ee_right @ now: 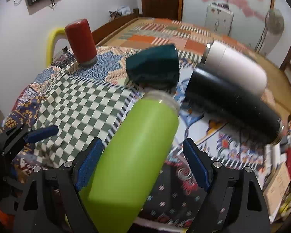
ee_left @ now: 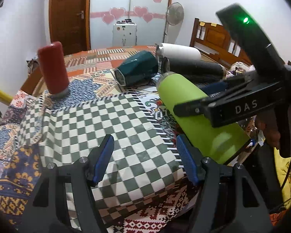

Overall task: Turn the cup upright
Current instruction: 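Rotate the lime-green cup upright with the right gripper, opening facing up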

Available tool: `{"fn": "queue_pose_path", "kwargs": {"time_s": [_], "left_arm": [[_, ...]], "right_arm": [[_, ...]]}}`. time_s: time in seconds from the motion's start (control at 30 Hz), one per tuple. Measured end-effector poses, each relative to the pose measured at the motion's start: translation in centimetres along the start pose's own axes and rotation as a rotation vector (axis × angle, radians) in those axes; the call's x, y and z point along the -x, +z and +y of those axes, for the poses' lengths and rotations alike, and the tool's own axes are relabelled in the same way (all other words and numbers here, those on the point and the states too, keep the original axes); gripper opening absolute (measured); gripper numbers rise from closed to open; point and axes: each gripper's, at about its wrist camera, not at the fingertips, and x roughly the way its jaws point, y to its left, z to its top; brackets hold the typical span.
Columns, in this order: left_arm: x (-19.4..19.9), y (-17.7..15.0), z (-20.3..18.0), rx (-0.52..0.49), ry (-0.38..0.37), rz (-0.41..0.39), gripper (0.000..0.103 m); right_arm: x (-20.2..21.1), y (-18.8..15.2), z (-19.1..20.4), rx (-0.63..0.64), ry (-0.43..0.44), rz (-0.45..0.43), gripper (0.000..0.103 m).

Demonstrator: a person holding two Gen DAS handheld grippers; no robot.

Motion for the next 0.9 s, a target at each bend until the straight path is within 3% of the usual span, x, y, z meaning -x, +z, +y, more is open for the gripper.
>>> {"fn": "queue_pose_path", "kwargs": {"time_s": [0.13, 0.2, 0.37, 0.47, 0.9], "left_arm": [[1.0, -0.1, 0.4, -0.002, 0.031, -0.022, 0.066], [1.5, -0.1, 0.7, 0.004, 0.041, -0.034, 0.066], [2.5, 0.4, 1.3, 0.021, 0.083, -0.064, 0.066], [3.0, 0.8, 1.5, 0.033, 0.097, -0.078, 0.066], [4.4, 3.1, 1.1, 0.067, 0.14, -0.142, 0.07]], "right_arm": [[-2.1, -0.2, 0.0, -0.05, 0.089, 0.079, 0.083], [-2.4, -0.1, 0.2, -0.047, 0.094, 0.084, 0.083], [-1.8, 0.0, 0.2, -0.042, 0.118, 0.061, 0.07], [-0.9, -0.2, 0.1, -0.036, 0.124, 0.026, 0.063], [4.5, -0.4, -0.6, -0.007, 0.089, -0.186, 0.062]]}}
